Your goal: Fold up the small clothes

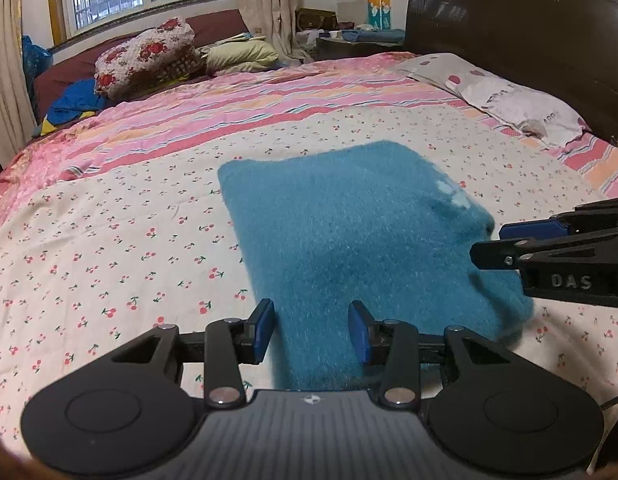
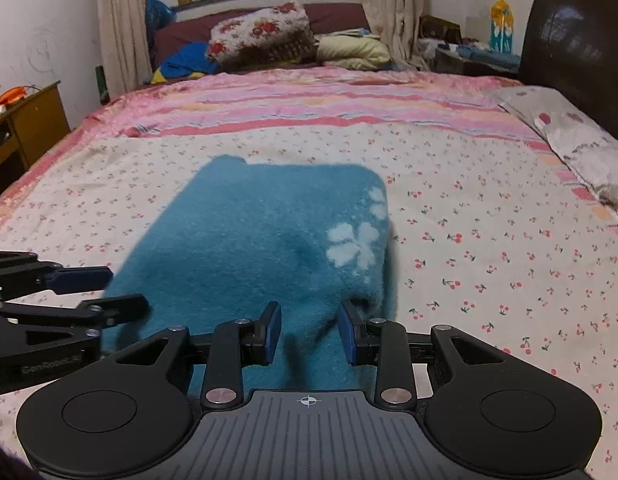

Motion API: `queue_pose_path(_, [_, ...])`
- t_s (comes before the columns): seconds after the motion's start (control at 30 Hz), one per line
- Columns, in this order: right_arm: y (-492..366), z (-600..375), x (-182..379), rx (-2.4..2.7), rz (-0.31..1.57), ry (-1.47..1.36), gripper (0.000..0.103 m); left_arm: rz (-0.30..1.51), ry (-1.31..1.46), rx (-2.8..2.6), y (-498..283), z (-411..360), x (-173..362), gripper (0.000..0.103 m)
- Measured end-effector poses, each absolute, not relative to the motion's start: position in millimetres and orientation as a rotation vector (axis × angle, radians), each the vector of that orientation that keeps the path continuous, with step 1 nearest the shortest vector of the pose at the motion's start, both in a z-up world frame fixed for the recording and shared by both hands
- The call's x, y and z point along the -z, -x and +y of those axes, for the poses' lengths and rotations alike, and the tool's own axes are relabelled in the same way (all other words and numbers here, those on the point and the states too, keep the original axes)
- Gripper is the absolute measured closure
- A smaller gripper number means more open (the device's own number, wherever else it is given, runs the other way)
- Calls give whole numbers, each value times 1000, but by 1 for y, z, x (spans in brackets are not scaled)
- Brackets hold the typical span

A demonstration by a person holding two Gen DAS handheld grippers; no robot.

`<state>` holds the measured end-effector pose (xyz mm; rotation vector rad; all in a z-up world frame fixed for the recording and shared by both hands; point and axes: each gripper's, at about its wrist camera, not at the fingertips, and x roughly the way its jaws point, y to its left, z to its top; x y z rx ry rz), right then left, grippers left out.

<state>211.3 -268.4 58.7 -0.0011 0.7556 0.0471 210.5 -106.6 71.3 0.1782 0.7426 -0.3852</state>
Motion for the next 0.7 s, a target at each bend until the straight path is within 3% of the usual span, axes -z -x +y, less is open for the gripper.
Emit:
queue_pose_path(0.27, [-219,-273,-43,-22,802,-14,71,769,-159,379,-214,-100,-70,52])
queue_pose_path(0.37, [-216,-284,-50,-4,762,-32,66,743,-159,372,-214,-95,-76,52])
queue_pose_path(0.53, [-225,-310,-51,-31,739,-116,41,716,-77,382,-232,-74,-84,40])
queue_pose_path(0.67, [-240,-323,-40,-65,760,-193,34,763,-6,429,-254,-65,-70,36])
queue_pose_path(0.7, [-244,-326,-35,-70,770,-205,33,770,6,439,-257,-65,-66,30])
